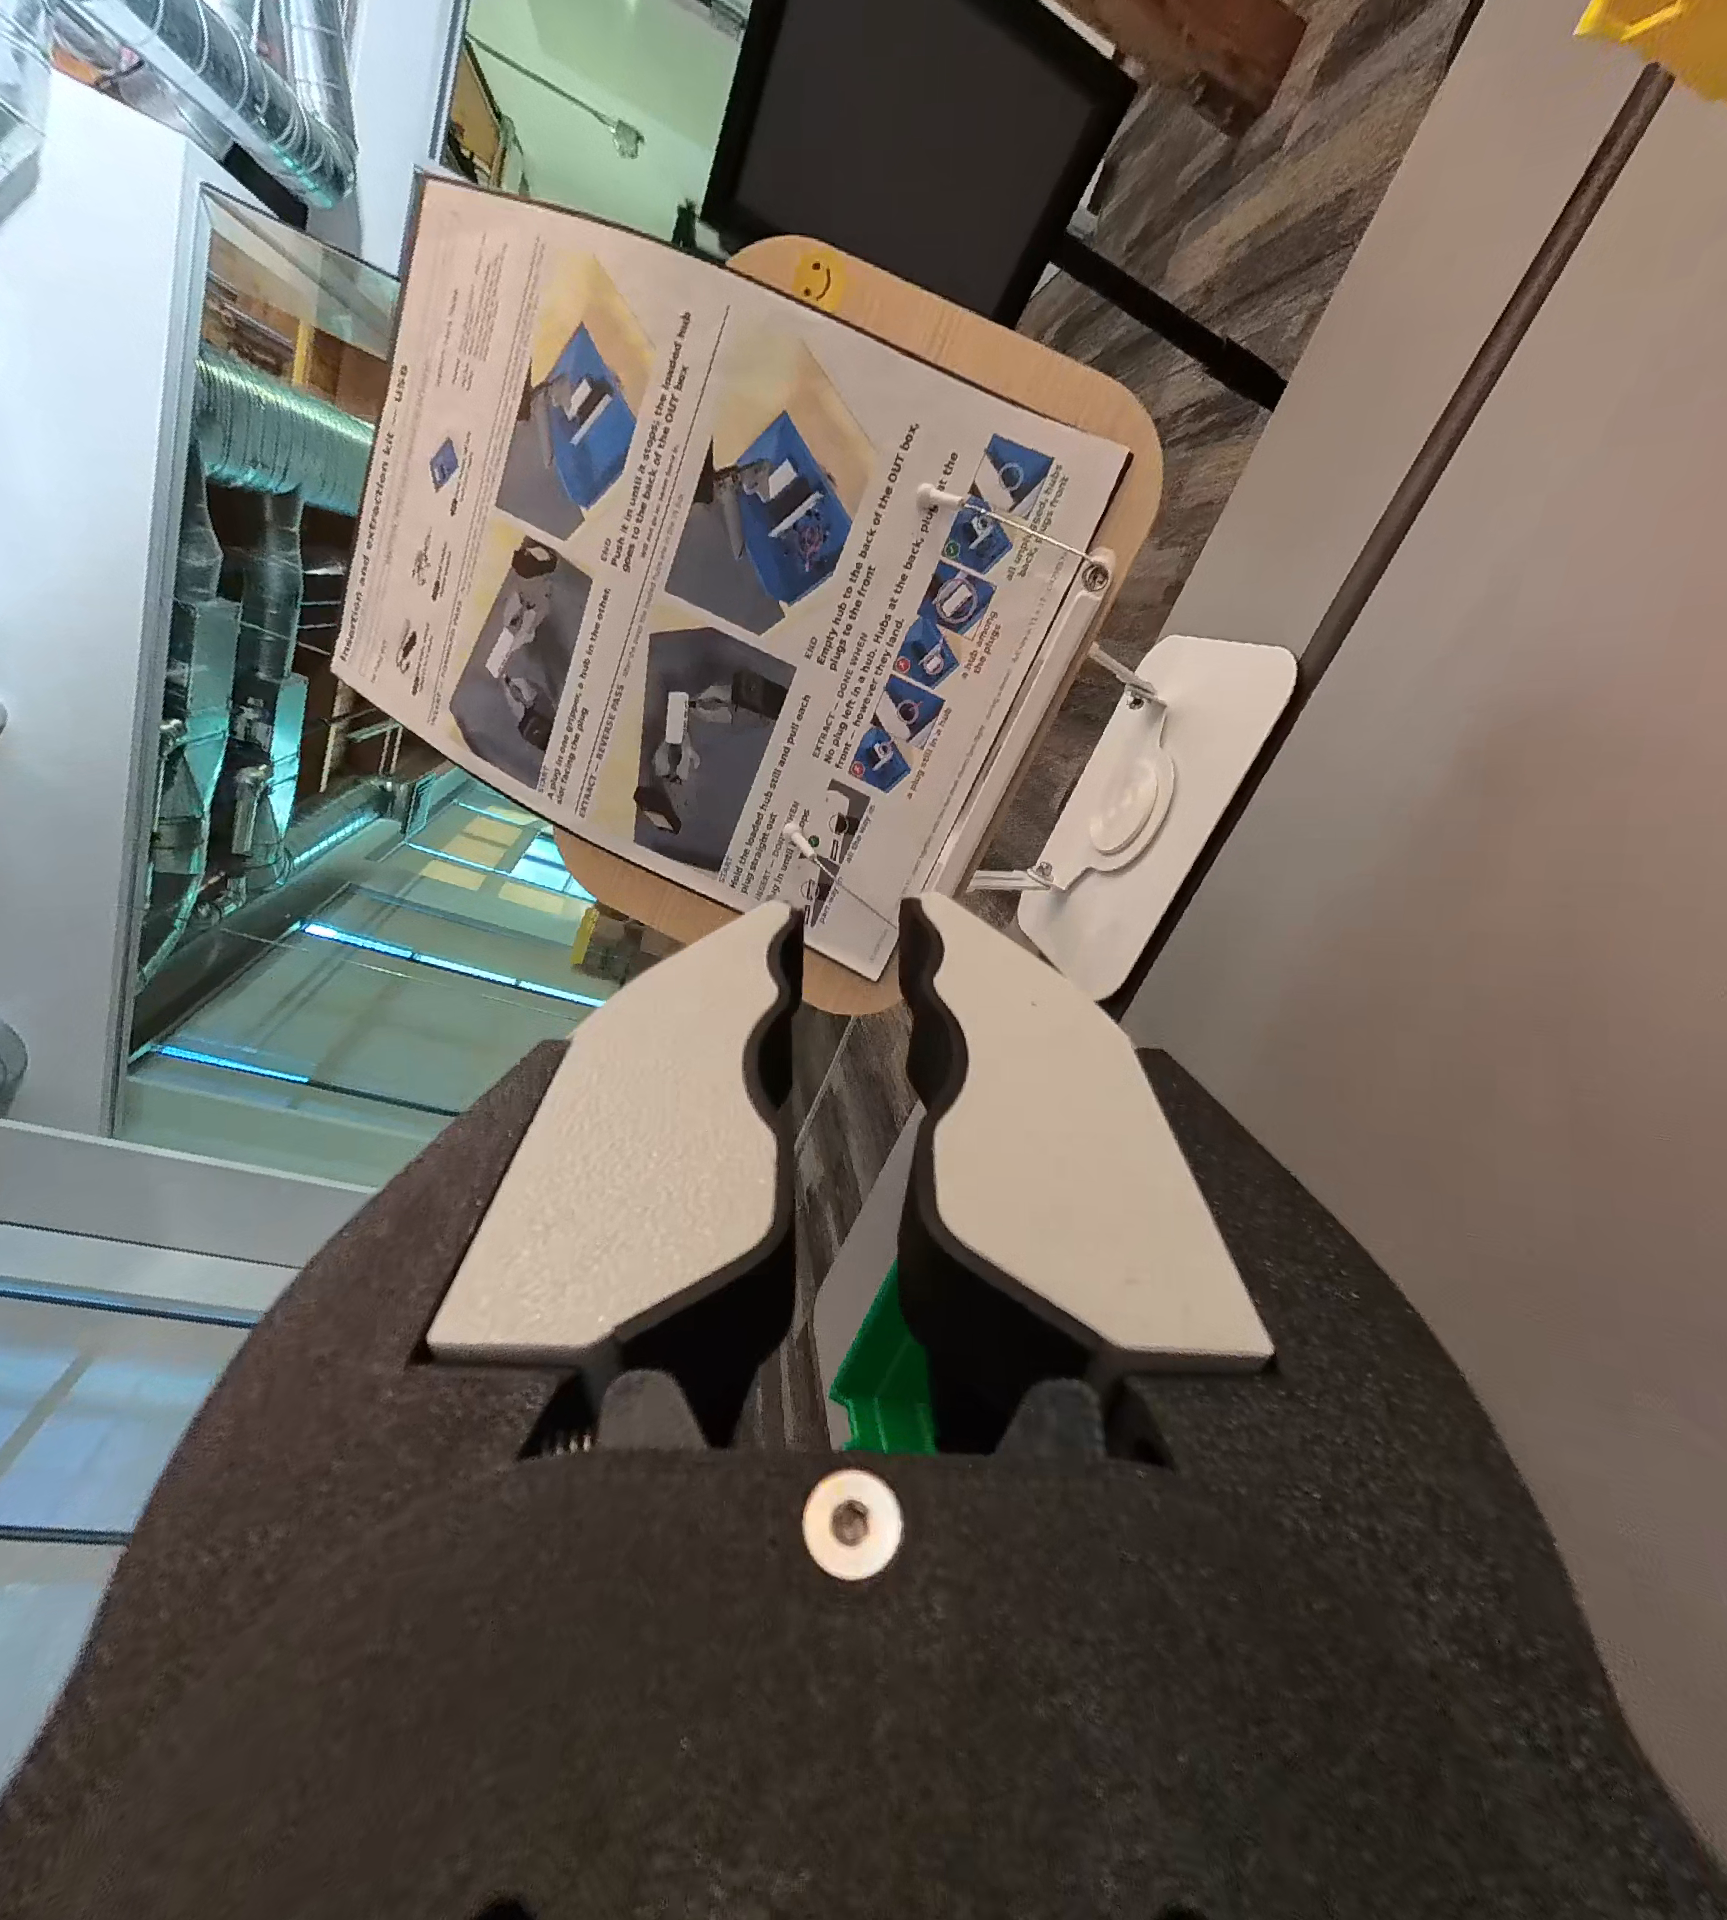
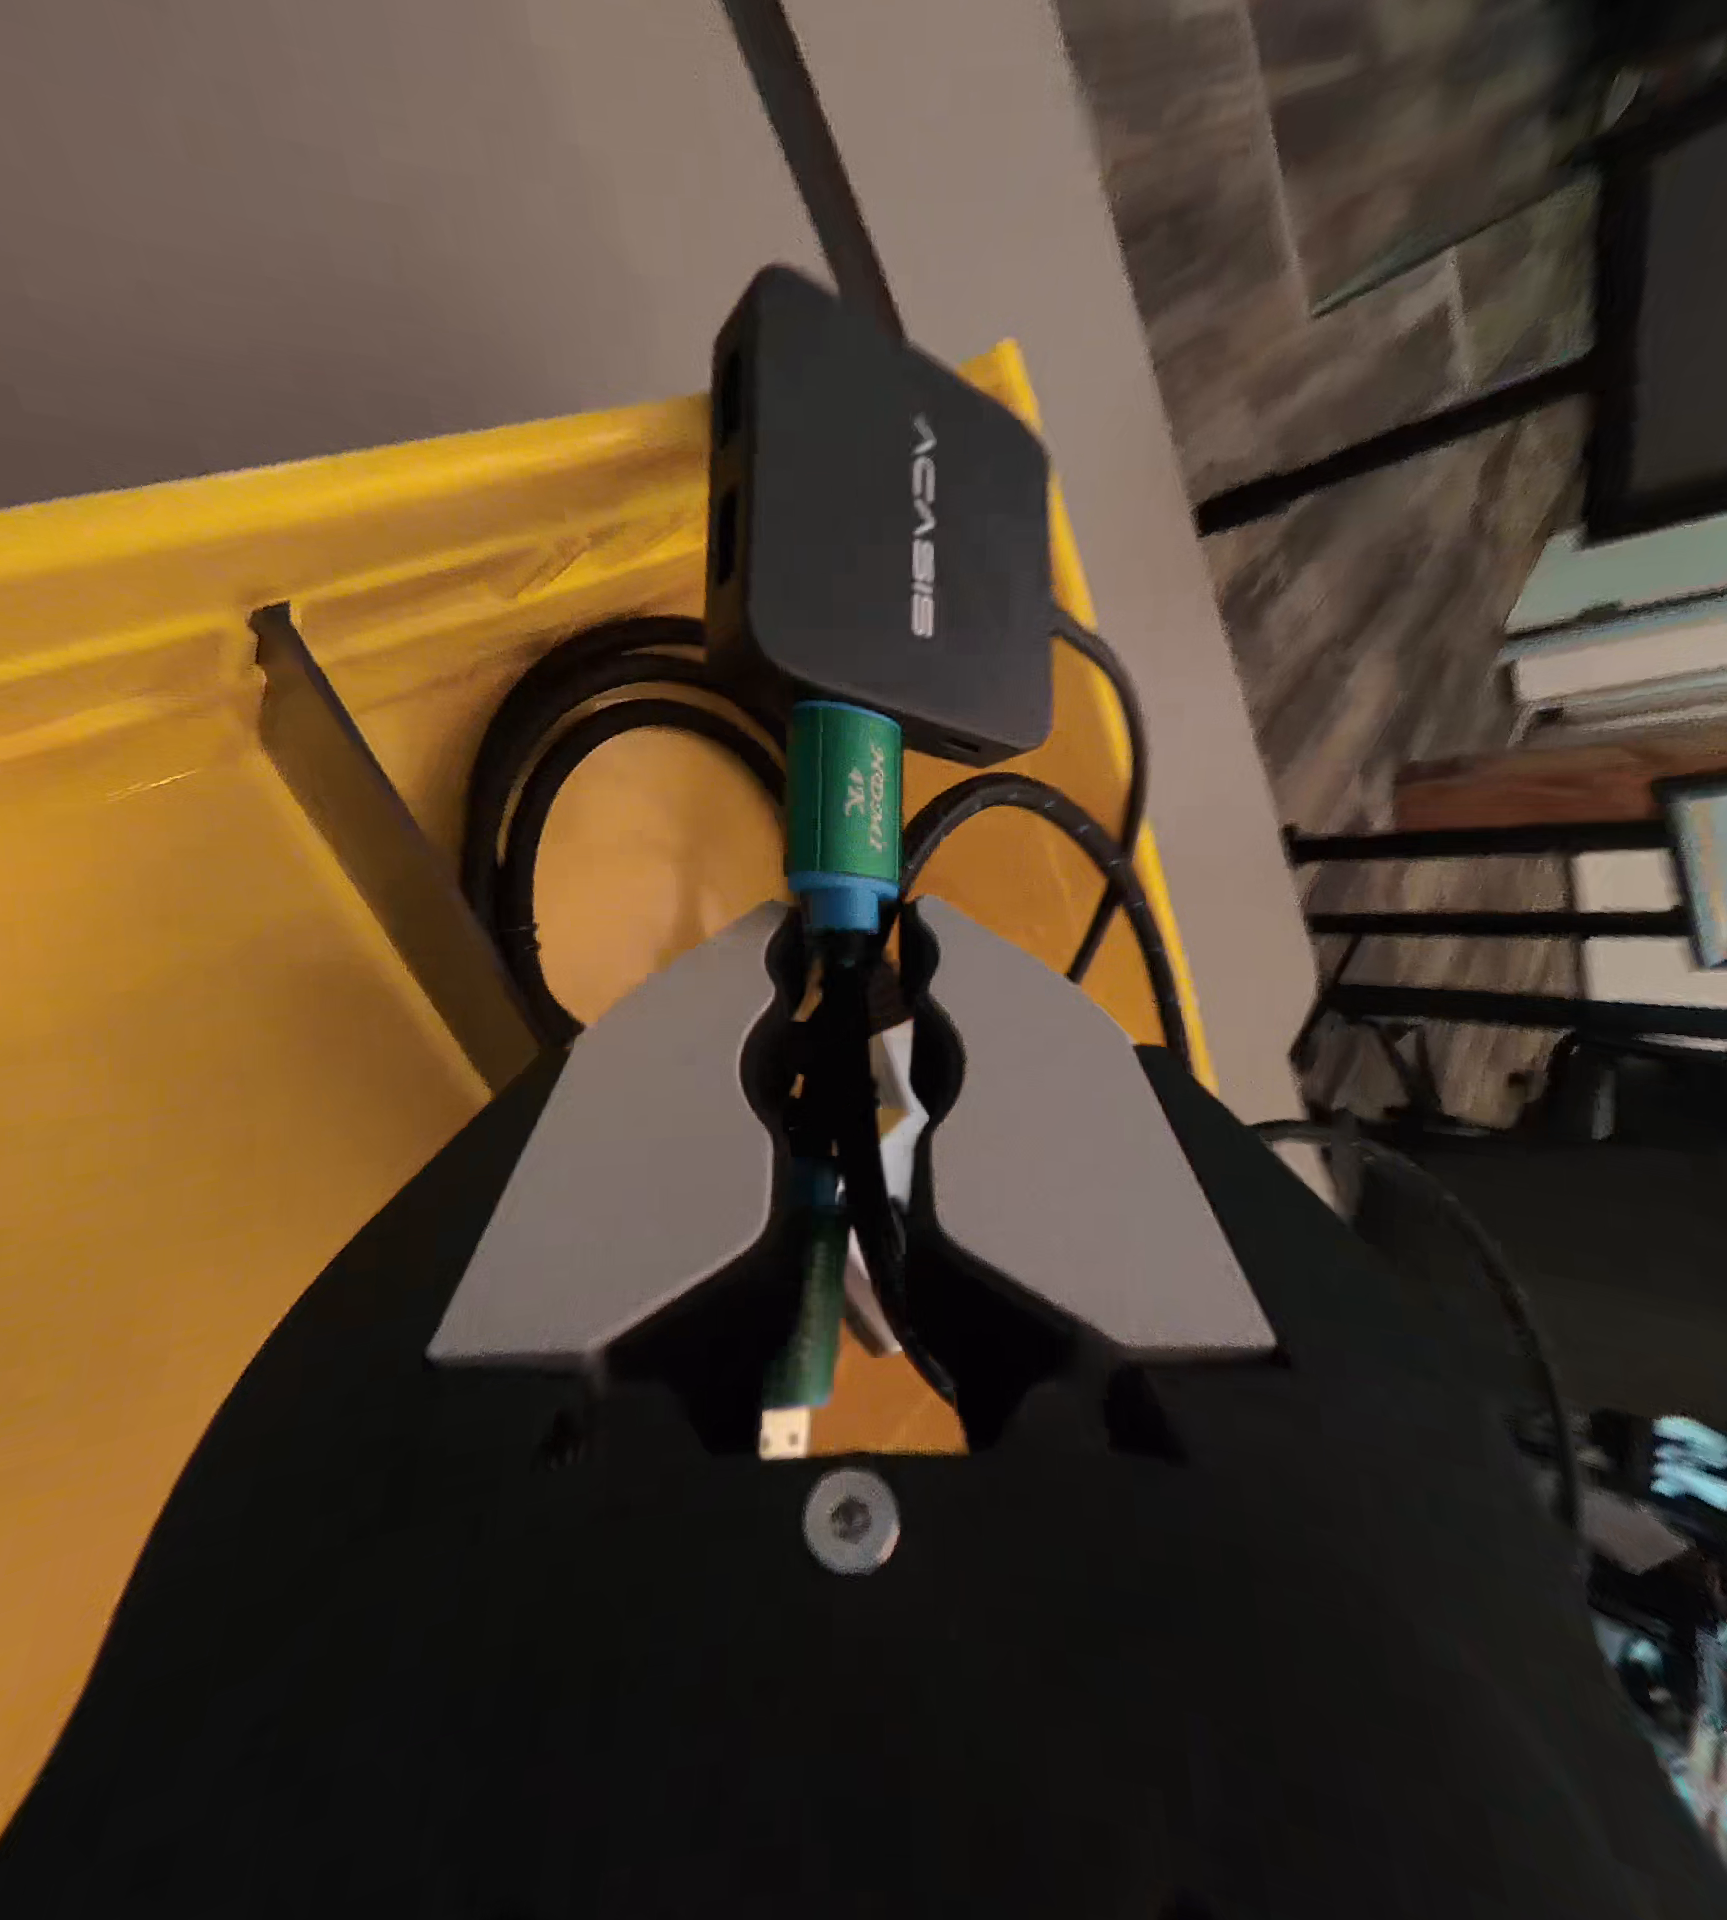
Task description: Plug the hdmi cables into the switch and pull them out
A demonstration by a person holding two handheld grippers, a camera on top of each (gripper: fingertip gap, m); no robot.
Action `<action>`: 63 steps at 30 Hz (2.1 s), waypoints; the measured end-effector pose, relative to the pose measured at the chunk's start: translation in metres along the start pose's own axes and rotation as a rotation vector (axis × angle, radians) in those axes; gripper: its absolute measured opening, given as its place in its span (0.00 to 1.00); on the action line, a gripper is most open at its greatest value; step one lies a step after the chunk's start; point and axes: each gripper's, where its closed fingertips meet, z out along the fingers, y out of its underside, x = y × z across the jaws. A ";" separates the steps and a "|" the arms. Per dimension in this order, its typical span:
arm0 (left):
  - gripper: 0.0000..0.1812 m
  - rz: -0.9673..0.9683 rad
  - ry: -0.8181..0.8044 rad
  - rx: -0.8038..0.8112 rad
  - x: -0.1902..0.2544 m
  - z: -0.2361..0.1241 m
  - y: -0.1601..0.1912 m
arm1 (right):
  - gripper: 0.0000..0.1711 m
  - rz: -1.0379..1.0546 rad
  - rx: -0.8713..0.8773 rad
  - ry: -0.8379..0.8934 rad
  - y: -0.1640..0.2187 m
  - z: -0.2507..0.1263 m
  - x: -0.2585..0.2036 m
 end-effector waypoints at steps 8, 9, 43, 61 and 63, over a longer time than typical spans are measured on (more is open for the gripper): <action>0.09 -0.007 -0.003 -0.013 -0.005 0.000 0.007 | 0.06 0.015 -0.068 -0.030 0.020 -0.011 0.001; 0.09 -0.005 0.000 -0.016 -0.005 0.000 0.007 | 0.06 -0.007 -0.084 -0.014 0.022 -0.014 0.003; 0.31 -1.192 0.096 -0.890 -0.016 -0.062 0.354 | 0.07 1.106 -0.400 -0.467 0.141 -0.056 -0.047; 0.03 -1.124 0.615 -1.165 0.083 -0.059 0.353 | 0.05 0.904 -0.598 -0.553 0.080 -0.042 -0.075; 0.03 -1.076 0.679 -1.159 0.089 -0.059 0.340 | 0.05 0.867 -0.606 -0.572 0.066 -0.039 -0.080</action>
